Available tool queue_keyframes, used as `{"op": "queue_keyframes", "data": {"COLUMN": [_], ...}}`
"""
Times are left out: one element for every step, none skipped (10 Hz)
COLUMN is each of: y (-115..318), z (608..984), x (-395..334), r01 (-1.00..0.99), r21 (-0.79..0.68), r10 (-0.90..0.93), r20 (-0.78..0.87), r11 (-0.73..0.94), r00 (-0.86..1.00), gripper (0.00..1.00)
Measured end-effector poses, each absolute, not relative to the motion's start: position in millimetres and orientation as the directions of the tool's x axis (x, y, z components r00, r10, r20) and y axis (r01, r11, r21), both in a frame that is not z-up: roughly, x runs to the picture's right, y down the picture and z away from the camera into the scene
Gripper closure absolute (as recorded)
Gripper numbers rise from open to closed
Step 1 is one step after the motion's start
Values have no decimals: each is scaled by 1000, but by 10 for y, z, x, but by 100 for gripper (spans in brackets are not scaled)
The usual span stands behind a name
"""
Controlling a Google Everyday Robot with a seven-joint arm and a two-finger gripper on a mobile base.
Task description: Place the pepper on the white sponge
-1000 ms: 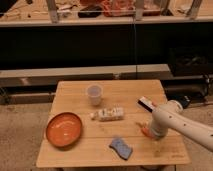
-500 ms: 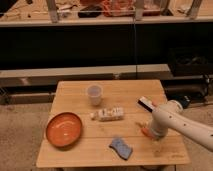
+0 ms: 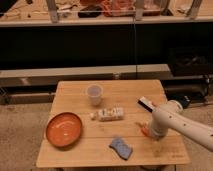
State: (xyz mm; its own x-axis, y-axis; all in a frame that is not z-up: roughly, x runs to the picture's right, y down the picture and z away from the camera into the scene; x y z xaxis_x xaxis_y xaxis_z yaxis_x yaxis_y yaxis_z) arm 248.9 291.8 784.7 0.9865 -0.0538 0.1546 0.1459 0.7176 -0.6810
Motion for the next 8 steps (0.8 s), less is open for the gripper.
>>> {"op": "queue_keyframes", "data": {"y": [2918,2919,2920,2918,2908,2975,2942,2948], "z": [7848,7847,7847,7847,7849,7828,7846,7846], "x": [2489,2489,2489,2490,2491,2526,2492,2527], "r01": [146,146,146,146,145,140,145,136], "r21": [-681,-681,-681,-681,-680,-689,-684,-690], "r10": [-54,-54,-54,-54,-53,-49,-53,-51], "r20": [155,155,155,155,154,150,154,143], "r11": [718,718,717,718,719,711,715,711], "r00": [986,986,987,987,987,987,987,988], "gripper": [21,29,37,47,57,69,76,81]}}
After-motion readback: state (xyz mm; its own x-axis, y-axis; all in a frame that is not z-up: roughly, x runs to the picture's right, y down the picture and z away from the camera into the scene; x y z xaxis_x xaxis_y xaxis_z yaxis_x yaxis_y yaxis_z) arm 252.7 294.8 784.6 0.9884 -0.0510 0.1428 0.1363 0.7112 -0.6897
